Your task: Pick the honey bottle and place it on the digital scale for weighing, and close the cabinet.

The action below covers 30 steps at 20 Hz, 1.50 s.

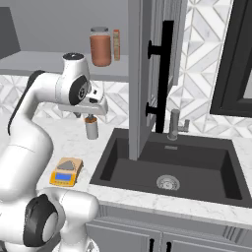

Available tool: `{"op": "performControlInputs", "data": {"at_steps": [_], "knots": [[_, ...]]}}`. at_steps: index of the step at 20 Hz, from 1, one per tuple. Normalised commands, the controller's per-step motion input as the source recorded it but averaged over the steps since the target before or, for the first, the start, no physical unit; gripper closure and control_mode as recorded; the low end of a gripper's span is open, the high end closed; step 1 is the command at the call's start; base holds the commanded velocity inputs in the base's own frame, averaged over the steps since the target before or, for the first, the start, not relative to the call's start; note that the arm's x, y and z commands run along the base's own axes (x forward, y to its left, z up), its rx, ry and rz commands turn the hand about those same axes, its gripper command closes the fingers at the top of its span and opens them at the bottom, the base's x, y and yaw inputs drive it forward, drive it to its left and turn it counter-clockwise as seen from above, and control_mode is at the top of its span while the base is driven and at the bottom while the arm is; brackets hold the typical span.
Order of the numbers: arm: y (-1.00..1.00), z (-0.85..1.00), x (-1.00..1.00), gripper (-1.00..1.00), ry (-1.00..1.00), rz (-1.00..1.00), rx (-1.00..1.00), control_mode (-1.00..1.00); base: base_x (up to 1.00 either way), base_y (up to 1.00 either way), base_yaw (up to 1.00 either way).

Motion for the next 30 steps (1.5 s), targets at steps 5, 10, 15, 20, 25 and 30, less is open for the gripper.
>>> {"op": "performControlInputs", "data": {"at_steps": [5, 10, 15, 20, 25, 30], "knots": [[0.05, 0.05, -0.58, -1.00, -0.29, -0.01, -0.07, -1.00, 0.00, 0.00, 0.00], [0.00, 0.38, -0.89, -1.00, -0.55, 0.00, -0.06, -1.00, 0.00, 0.00, 0.00], [0.00, 0.90, -0.65, -1.00, -0.46, 0.00, 0.00, -1.00, 0.00, 0.00, 0.00], [0.00, 0.94, -0.53, -1.00, -0.19, 0.00, 0.00, -1.00, 0.00, 0.00, 0.00], [0.00, 0.83, -0.30, -1.00, -0.15, 0.00, 0.02, -1.00, 0.00, 0.00, 0.00], [0.00, 0.59, -0.11, -1.00, -0.19, 0.00, 0.03, -1.00, 0.00, 0.00, 0.00]]}}
